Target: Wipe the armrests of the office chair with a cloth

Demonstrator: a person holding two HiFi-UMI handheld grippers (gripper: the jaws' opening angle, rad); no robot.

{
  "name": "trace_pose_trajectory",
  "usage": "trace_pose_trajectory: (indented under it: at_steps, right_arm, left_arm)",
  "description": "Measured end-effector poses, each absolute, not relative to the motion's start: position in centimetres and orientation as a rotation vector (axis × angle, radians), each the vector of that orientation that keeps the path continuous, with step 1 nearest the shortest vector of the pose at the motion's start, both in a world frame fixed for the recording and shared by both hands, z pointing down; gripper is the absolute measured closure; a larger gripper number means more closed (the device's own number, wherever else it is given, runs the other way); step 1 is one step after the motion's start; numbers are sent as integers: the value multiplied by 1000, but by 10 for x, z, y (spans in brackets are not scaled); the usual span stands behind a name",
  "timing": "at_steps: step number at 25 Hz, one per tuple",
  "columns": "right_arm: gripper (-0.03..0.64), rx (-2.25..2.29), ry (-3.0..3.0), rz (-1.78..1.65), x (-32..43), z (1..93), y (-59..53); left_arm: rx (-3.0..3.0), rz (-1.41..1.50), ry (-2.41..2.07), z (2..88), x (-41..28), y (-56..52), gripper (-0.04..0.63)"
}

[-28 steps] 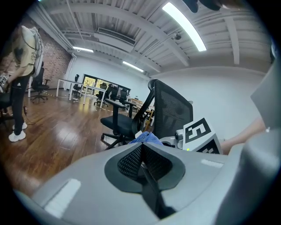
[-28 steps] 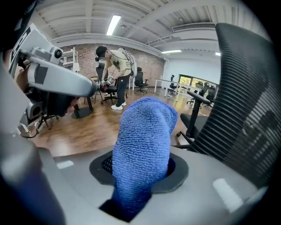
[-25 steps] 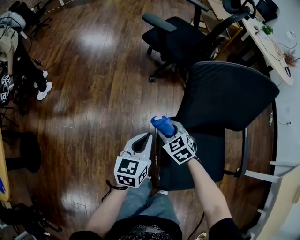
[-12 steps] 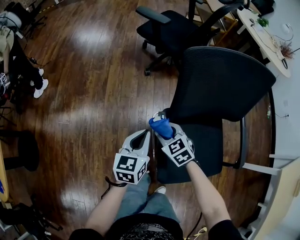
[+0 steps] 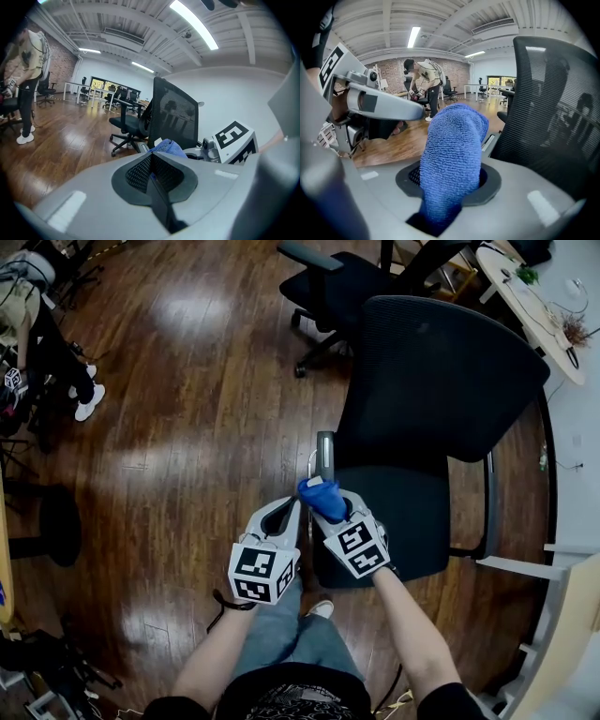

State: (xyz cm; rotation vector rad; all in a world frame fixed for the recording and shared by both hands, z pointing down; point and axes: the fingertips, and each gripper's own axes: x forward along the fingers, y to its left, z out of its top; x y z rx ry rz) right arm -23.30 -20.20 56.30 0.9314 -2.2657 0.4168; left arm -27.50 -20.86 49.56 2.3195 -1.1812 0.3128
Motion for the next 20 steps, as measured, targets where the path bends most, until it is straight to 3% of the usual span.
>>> trace_pose_trajectory:
  at_steps: [20]
  right_arm:
    - [480,1016,-2360,420,-241,565,-51]
  left_arm:
    - [2321,295,-1240,507,-271,-76,589]
